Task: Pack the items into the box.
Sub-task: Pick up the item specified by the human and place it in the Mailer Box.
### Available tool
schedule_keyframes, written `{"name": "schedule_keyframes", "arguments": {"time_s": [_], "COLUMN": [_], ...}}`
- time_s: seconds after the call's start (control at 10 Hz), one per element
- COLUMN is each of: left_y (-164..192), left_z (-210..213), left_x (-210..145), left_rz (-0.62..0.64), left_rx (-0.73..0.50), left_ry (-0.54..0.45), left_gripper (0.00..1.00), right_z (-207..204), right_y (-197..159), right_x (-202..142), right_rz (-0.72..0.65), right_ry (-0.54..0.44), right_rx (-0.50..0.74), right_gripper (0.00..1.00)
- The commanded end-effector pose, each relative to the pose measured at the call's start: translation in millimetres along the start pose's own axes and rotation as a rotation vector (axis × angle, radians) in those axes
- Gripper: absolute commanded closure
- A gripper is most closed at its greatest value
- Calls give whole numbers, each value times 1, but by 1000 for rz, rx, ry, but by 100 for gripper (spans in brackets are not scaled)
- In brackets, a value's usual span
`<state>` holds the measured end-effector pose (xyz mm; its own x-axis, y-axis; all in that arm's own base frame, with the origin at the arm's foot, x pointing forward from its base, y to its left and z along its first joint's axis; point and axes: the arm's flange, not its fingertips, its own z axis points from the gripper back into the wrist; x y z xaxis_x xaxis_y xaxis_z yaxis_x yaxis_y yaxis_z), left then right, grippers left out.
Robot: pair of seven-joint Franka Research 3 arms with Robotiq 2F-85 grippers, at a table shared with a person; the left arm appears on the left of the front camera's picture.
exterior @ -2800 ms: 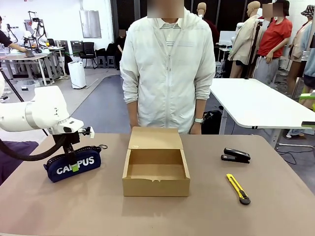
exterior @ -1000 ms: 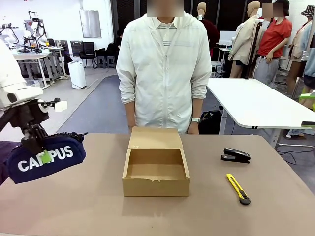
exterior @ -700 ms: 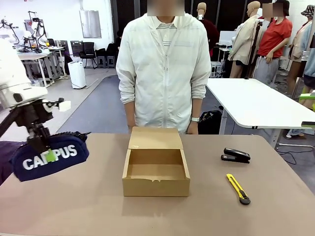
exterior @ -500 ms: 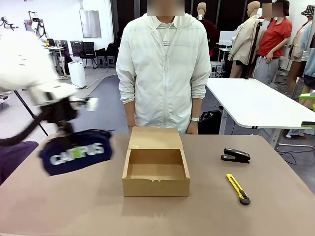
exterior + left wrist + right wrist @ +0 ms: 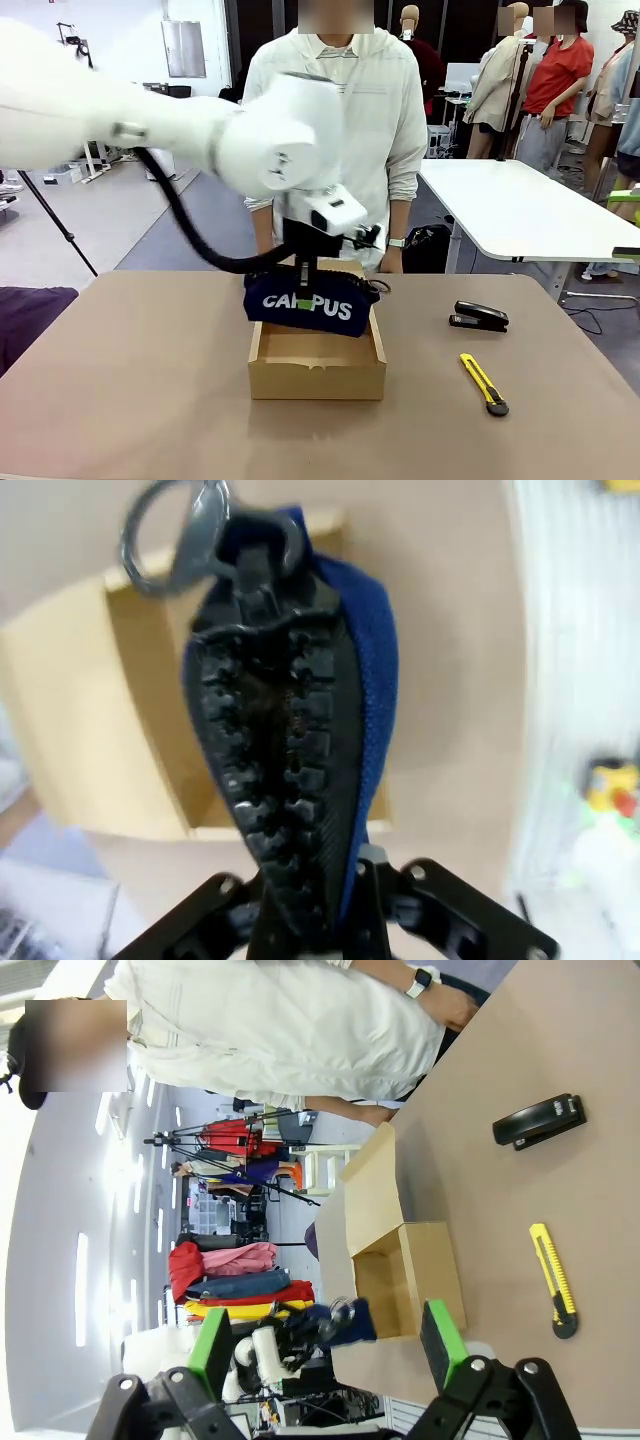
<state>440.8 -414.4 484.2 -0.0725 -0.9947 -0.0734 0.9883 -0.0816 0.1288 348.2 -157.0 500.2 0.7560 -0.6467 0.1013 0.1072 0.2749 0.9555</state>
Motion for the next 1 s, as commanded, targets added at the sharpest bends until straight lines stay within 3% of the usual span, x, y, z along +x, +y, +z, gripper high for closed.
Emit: {"name": "schedule_keyframes", "arguments": {"time_s": [0.0,0.1,0.3,0.4,0.7,0.9], "left_y": [32,0,0,22,25,29], "left_z": [6,0,0,-10,-57,-94], "left_x": [8,0,0,11,3,3], "left_rz": [94,0,0,23,146,191], "left_rx": [-45,0,0,-3,33,2], "left_ry": [104,0,0,48,-70,-50], "left_gripper": [100,100,100,100,100,100], "right_z": [1,1,1,1,1,1], "right_y": [3,3,3,3,3,3], "right_x": [0,0,0,0,0,0], "right_rz": [-1,-1,-1,-1,-1,-1], "right_ry": [2,2,2,2,2,2], "right_rx": [8,8,8,8,8,8], "right_gripper": [0,0,0,0,0,0]}}
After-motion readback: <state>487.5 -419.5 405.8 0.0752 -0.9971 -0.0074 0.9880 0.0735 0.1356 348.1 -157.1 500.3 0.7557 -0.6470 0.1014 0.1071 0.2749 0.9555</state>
